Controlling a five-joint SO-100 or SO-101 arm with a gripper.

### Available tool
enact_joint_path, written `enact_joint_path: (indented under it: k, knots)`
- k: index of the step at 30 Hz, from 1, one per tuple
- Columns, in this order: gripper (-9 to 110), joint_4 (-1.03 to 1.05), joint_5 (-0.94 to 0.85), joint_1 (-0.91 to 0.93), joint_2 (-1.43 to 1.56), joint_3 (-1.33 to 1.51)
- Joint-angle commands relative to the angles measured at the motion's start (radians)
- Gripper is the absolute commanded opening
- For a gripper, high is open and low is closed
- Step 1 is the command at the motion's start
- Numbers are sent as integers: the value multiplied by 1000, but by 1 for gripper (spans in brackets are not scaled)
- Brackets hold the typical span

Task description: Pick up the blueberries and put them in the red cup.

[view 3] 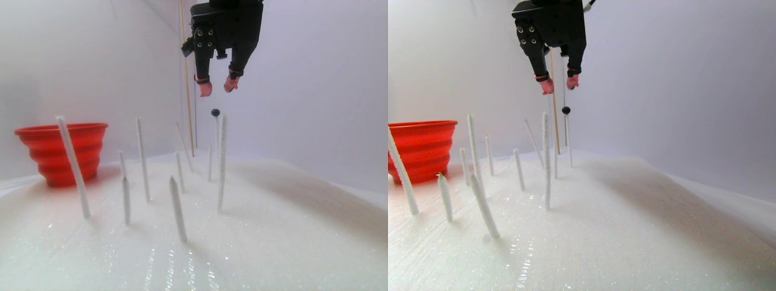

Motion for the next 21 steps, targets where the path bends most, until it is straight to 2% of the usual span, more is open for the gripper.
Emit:
enact_joint_path:
  k: [1, 21]
  knots:
    - [19, -35, 11, 12, -5, -106]
    - [21, -147, 11, 5, -227, -265]
